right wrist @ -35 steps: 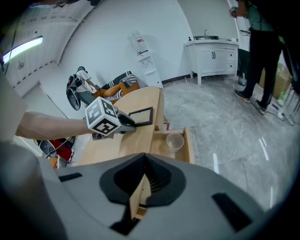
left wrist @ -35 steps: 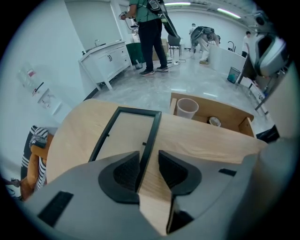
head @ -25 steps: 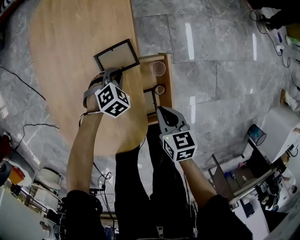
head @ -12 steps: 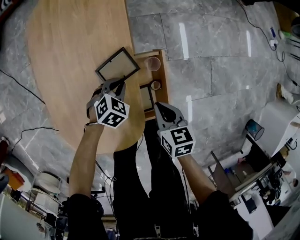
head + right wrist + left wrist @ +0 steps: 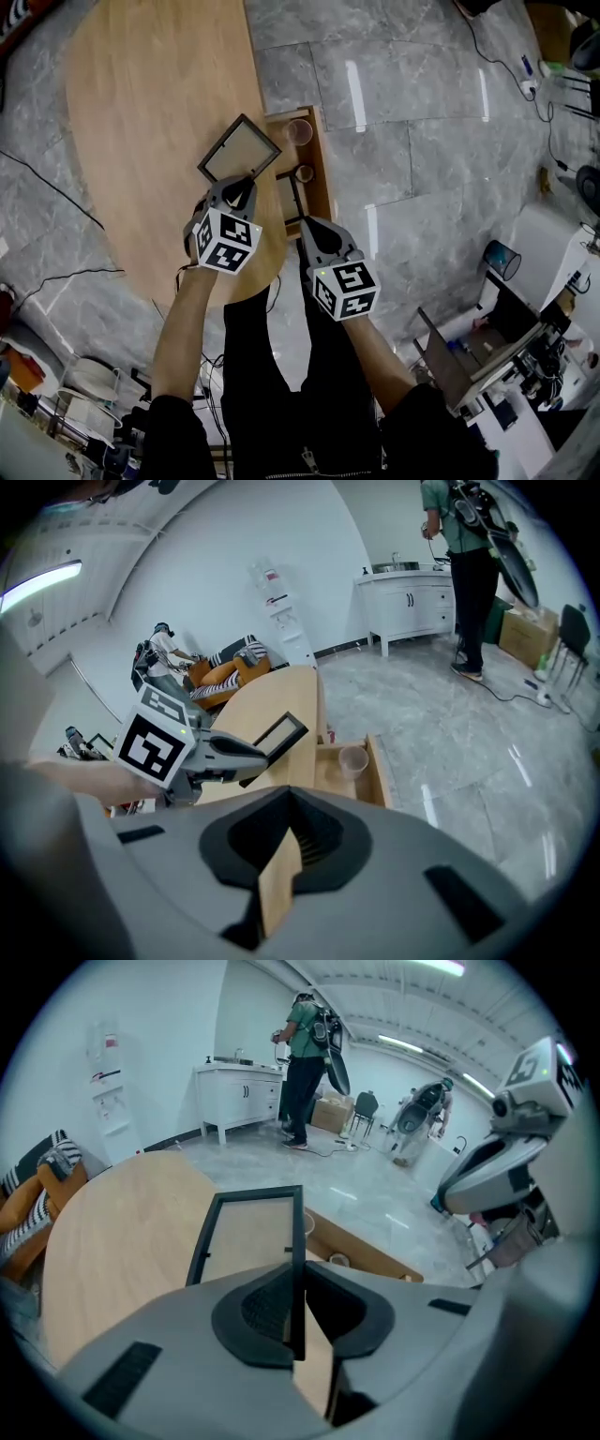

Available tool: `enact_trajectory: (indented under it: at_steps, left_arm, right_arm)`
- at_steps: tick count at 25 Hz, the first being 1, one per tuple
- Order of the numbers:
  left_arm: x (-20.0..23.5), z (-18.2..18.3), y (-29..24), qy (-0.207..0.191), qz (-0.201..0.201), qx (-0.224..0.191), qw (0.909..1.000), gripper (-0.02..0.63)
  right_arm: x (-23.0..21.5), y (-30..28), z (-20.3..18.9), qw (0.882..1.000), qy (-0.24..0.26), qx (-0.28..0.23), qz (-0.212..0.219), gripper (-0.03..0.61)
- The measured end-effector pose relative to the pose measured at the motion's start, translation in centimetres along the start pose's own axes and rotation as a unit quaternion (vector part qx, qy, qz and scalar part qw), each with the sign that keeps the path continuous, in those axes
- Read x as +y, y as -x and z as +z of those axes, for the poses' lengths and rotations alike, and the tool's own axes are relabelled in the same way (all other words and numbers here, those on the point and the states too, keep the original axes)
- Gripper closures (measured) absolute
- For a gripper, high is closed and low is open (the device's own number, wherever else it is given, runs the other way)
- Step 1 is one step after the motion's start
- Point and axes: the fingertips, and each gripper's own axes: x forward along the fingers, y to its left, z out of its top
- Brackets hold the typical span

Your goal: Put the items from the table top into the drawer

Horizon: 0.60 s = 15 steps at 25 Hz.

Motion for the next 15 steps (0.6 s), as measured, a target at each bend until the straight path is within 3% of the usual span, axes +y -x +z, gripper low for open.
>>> enact_trajectory:
  at_steps: [5,15]
  left_arm:
    - [-2.8,1.7,0.5,0.049,0.001,-0.033,0.9983,0.563]
    - [-12.5,3.2,-1.6,0.104,-0.008,-0.059,0.9928,0.563]
  right_arm:
    - [-1.0,0.4,0.1,1.0,0.01,0.007,0.011,0.569]
    - [-6.9,3.4,-1.0,0.999,0.038,0.03,0.007,0.569]
